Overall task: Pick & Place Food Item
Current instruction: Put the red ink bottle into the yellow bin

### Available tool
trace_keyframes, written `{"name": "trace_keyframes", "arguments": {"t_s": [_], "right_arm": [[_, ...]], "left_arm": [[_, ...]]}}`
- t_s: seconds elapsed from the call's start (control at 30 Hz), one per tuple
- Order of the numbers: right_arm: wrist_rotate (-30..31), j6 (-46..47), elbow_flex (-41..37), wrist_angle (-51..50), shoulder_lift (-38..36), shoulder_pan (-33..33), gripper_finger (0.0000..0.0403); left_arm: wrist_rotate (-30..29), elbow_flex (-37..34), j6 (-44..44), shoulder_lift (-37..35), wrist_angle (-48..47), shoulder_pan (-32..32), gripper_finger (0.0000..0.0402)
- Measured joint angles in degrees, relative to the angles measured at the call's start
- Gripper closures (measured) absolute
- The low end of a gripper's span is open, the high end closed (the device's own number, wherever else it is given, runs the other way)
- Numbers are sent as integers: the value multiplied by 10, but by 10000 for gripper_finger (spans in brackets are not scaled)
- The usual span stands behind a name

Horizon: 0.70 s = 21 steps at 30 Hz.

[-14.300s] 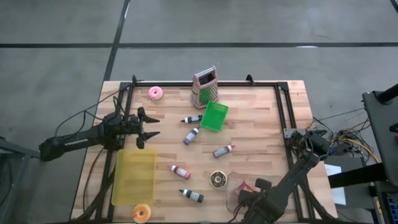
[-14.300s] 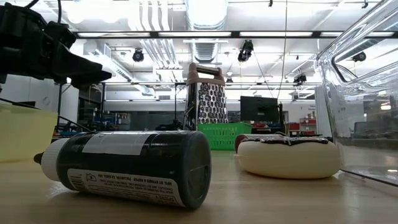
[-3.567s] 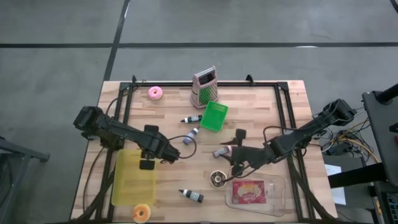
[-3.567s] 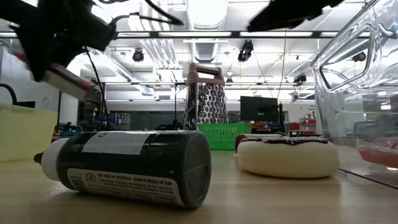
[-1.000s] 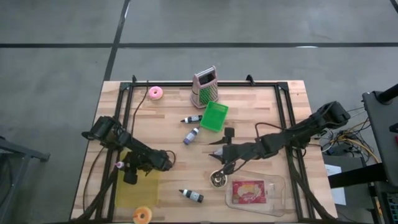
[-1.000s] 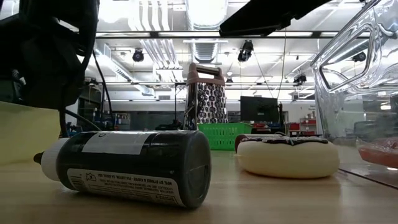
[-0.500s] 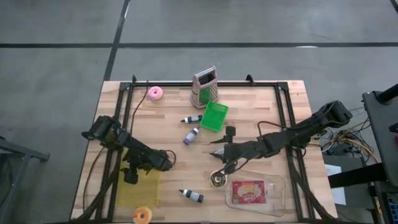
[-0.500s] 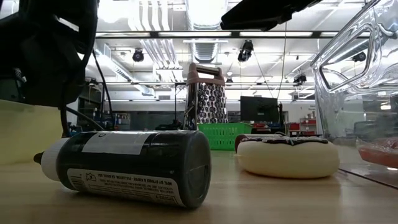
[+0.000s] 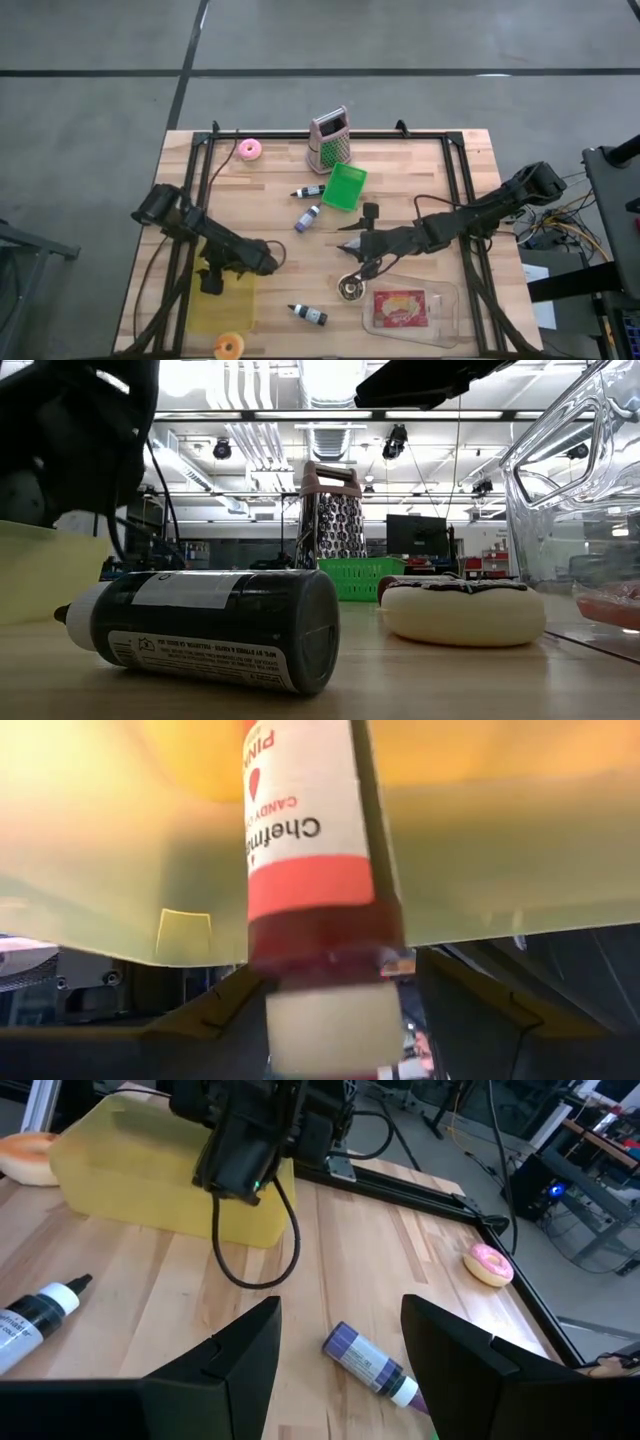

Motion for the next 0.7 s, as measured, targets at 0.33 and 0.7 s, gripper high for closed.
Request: {"name": "trace_keyframes", "arguments": {"t_s": [0.33, 0.7], "right_arm": [[-1, 0, 0, -2, 0, 0, 200], [-2, 0, 0, -7, 0, 0, 200]], "left_arm": [[0, -11, -80, -91, -1, 0, 170], [7, -61, -171, -236, -2, 0, 170]]}}
